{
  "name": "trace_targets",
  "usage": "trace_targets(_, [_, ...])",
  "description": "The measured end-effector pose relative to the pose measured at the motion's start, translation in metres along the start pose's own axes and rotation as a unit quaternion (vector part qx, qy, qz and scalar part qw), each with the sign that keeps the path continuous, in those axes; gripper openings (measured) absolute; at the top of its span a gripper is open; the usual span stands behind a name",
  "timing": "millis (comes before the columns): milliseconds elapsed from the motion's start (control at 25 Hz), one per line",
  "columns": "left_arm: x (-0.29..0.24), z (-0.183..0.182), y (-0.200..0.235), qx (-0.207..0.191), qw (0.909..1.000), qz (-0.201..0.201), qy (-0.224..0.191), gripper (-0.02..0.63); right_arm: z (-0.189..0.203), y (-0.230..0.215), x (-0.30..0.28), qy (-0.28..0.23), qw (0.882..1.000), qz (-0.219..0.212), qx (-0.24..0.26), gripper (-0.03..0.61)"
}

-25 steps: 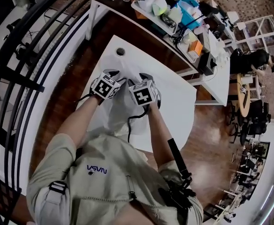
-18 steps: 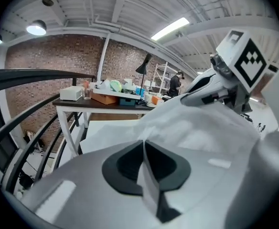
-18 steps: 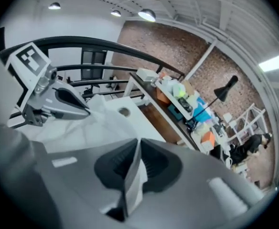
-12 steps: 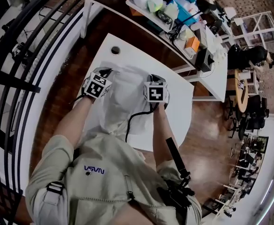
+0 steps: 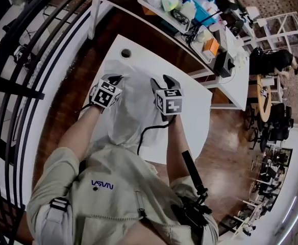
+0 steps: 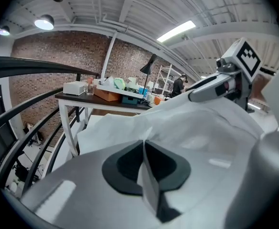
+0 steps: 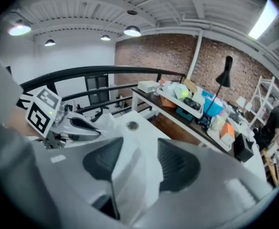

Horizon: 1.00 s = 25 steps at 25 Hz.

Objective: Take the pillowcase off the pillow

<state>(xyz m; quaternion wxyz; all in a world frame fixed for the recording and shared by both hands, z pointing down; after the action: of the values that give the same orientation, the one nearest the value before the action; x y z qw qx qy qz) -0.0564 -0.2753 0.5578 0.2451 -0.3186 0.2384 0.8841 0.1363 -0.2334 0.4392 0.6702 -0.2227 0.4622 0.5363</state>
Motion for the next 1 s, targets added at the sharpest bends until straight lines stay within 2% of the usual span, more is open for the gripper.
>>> trace_targets(160, [0.001,-0.001,-0.002,-0.002,1.0000,-0.004,-0.004,0.014,-0.036,0.039,0.024,-0.046,0.996,-0.038,0.062,0.215])
trace_targets(280, [0.002,-0.002,-0.004,-0.005,1.0000,-0.004,-0.006,0.014,-0.048,0.073,0.028,-0.042,0.988,-0.082,0.126,0.215])
trace_targets(440, [0.008,-0.004,-0.006,-0.006,0.9999,0.008,-0.005,0.015,-0.050,0.110,0.026,-0.034,0.970,-0.141,0.193,0.211])
trace_targets(560, [0.008,-0.001,-0.006,-0.009,0.9999,0.012,-0.004,0.015,-0.047,0.120,0.025,-0.024,0.962,-0.159,0.222,0.095])
trace_targets(680, [0.005,0.002,-0.003,-0.011,0.9999,0.006,-0.010,0.015,-0.036,0.118,0.009,0.030,0.960,-0.169,0.223,0.091])
trace_targets(760, [0.003,0.002,-0.001,-0.015,0.9997,-0.002,-0.021,0.014,-0.024,0.109,-0.009,0.088,0.960,-0.143,0.226,0.094])
trace_targets(840, [0.003,0.000,0.000,-0.017,0.9995,-0.004,-0.025,0.015,-0.016,0.096,-0.022,0.142,0.961,-0.077,0.225,0.107])
trace_targets(920, [0.004,-0.001,-0.001,-0.019,0.9994,-0.003,-0.027,0.015,-0.015,0.079,-0.028,0.162,0.965,-0.037,0.205,0.126])
trace_targets(1000, [0.004,-0.003,-0.001,-0.020,0.9995,-0.003,-0.026,0.015,-0.018,0.070,-0.027,0.158,0.970,-0.029,0.184,0.161])
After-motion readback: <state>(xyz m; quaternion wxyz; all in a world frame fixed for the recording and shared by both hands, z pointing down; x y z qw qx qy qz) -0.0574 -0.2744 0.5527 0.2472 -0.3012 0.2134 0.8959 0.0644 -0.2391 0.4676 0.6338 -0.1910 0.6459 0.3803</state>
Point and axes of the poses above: the fingertips, and each gripper's own axes: x backward along the fingers, y to its left, z out of its underside, the point moved 9 cm from there along x, backward along the fingers, and after that the axes turned 15 degrees about y, right-handed, at the moved point
